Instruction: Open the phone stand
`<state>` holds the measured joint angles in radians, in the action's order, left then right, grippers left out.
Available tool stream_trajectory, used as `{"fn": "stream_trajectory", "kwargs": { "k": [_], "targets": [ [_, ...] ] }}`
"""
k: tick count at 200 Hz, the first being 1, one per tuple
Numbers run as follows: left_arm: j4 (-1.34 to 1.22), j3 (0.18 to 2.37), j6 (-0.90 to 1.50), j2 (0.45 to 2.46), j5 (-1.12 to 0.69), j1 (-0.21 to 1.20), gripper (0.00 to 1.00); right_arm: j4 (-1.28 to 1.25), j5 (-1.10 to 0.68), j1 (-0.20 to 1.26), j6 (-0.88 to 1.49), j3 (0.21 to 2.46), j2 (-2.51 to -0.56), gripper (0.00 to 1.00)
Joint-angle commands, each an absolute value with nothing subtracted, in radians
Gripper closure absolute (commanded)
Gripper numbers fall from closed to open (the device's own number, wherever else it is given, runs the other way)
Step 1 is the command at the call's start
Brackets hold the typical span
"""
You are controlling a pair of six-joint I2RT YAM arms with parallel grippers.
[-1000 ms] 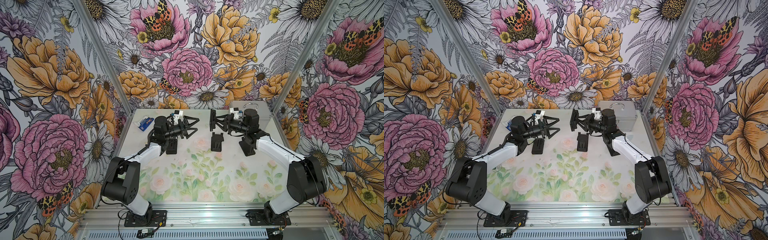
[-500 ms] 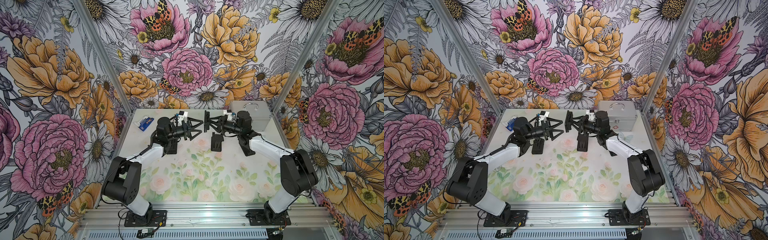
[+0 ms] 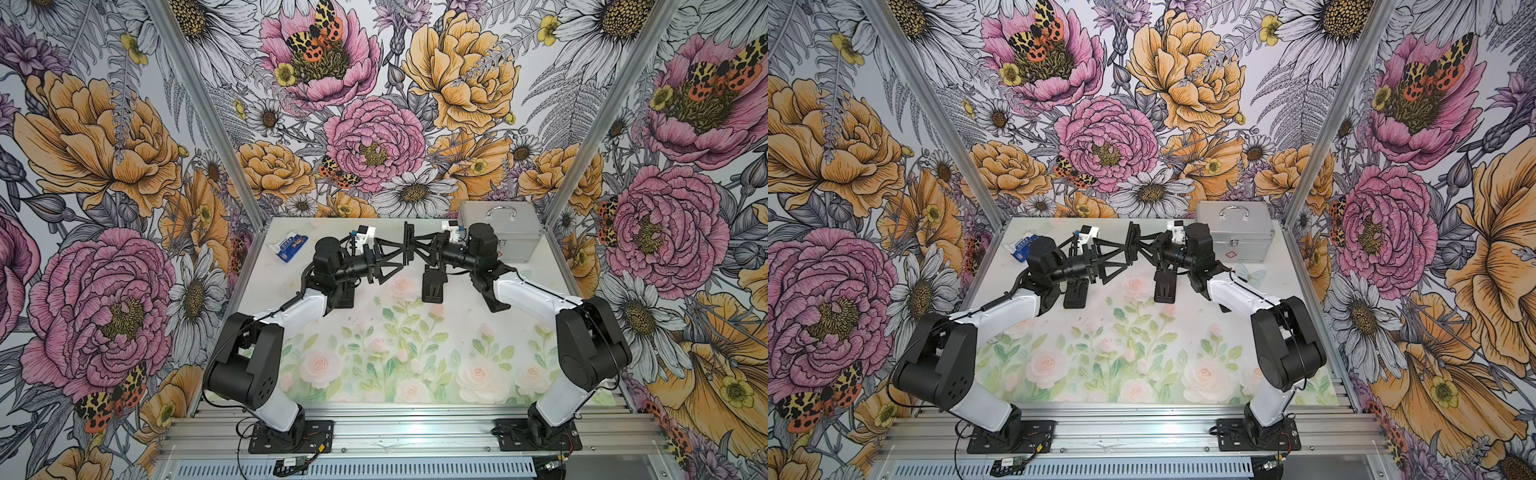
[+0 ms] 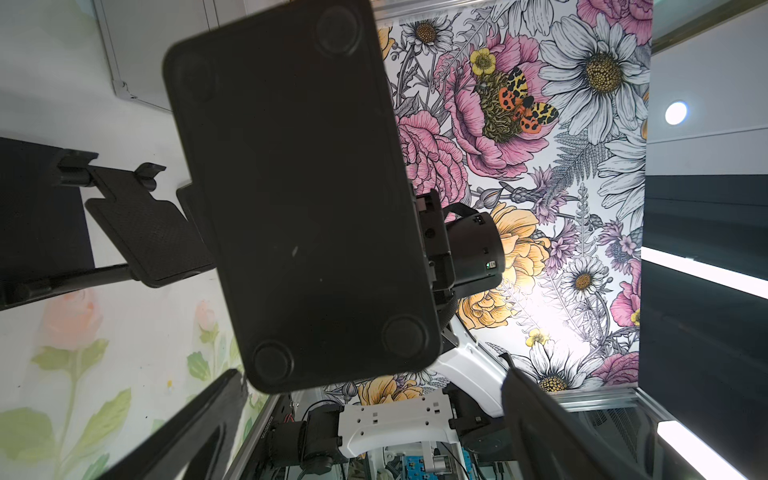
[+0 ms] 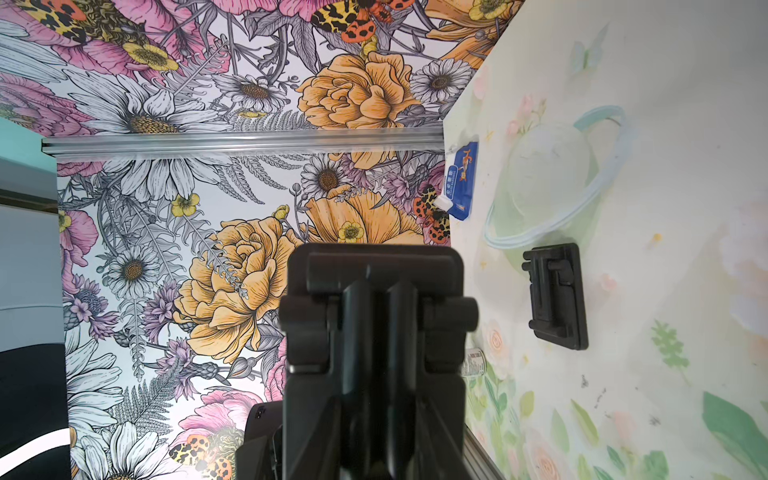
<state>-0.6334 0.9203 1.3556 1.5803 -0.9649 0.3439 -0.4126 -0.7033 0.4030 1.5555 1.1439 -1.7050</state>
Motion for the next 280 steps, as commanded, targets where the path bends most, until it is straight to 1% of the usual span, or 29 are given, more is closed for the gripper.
{"fn": "stream_trajectory", "kwargs": {
  "k": [1,72,88,144,166,179,190,217,248,280],
  "targets": [
    [-0.66,0.905,1.348,1.58,-0.992,0.339,0.01,-0.485,-0.692,0.417,1.565,1.193,-1.717,1.0],
    [-0.666,0.893,1.348,1.567,-0.969,0.334,0.02,-0.486,-0.703,0.434,1.568,1.198,-1.73,1.0],
    [-0.667,0.89,1.348,1.564,-0.963,0.331,0.04,-0.486,-0.704,0.436,1.566,1.194,-1.732,1.0],
    [-0.671,0.871,1.348,1.549,-0.939,0.315,0.19,-0.486,-0.706,0.436,1.563,1.185,-1.73,1.0],
    [-0.673,0.864,1.348,1.543,-0.931,0.309,0.22,-0.488,-0.712,0.436,1.565,1.187,-1.734,1.0],
    [-0.674,0.86,1.349,1.541,-0.925,0.307,0.22,-0.488,-0.718,0.437,1.565,1.191,-1.736,1.0],
    [-0.679,0.859,1.352,1.541,-0.924,0.306,0.19,-0.489,-0.72,0.437,1.566,1.192,-1.739,1.0],
    [-0.698,0.865,1.364,1.546,-0.92,0.305,0.07,-0.495,-0.73,0.439,1.571,1.193,-1.743,1.0],
    [-0.705,0.874,1.369,1.558,-0.923,0.3,0.06,-0.495,-0.731,0.443,1.574,1.195,-1.743,1.0],
    [-0.726,0.886,1.383,1.572,-0.924,0.288,0.09,-0.497,-0.729,0.448,1.574,1.186,-1.742,1.0]
  ]
}}
